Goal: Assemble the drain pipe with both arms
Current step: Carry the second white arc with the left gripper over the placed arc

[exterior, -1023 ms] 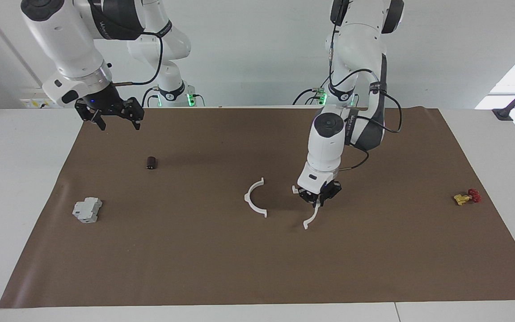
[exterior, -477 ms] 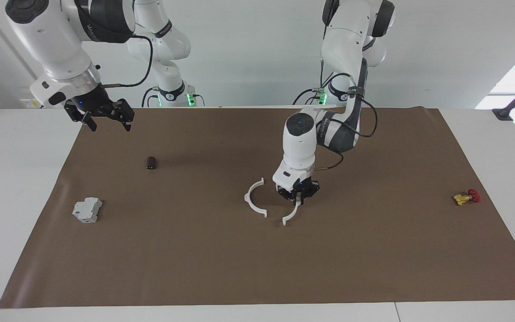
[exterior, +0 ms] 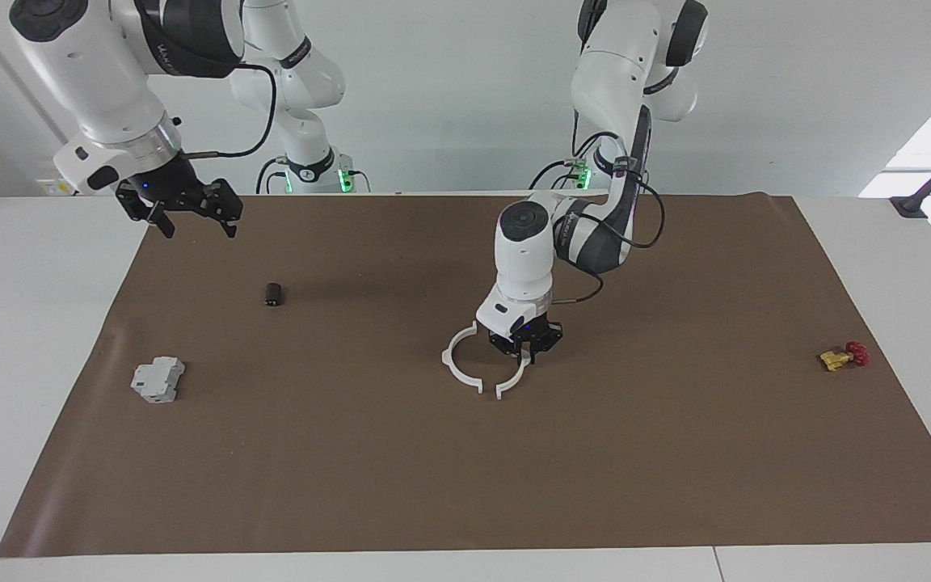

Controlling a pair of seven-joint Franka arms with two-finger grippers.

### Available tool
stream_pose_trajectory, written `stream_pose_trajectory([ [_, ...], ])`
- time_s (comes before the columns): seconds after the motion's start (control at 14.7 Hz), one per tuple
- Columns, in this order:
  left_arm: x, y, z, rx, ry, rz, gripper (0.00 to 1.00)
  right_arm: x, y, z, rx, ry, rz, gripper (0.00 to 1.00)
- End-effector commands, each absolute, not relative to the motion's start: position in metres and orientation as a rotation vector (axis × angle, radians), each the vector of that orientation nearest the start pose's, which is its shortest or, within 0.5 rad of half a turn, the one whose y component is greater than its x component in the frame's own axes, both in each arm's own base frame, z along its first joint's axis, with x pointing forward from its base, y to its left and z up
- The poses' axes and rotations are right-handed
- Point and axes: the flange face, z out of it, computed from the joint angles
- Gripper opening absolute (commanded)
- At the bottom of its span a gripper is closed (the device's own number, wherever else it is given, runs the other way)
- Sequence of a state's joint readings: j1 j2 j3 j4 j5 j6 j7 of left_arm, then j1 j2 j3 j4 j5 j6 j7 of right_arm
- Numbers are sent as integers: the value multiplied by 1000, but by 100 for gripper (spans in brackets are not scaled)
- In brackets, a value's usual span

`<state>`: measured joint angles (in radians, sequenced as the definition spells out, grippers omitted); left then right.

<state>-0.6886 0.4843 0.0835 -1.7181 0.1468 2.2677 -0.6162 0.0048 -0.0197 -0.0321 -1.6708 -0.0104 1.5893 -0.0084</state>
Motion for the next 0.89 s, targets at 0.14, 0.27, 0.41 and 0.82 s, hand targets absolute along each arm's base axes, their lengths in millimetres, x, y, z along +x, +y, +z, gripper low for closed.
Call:
stream_pose_trajectory([
  [0.14,544,-388,313,-3042,156,-277,0,543,-18,591,-3144,-5,75,100],
  [0.27,540,-391,311,-3040,166,-271,0,543,-18,591,-3144,-8,75,100],
  [0.41,537,-394,310,-3040,175,-270,0,544,-18,590,-3144,-5,77,100],
  [0.82,534,-396,309,-3043,186,-274,0,543,-17,591,-3144,-10,75,100],
])
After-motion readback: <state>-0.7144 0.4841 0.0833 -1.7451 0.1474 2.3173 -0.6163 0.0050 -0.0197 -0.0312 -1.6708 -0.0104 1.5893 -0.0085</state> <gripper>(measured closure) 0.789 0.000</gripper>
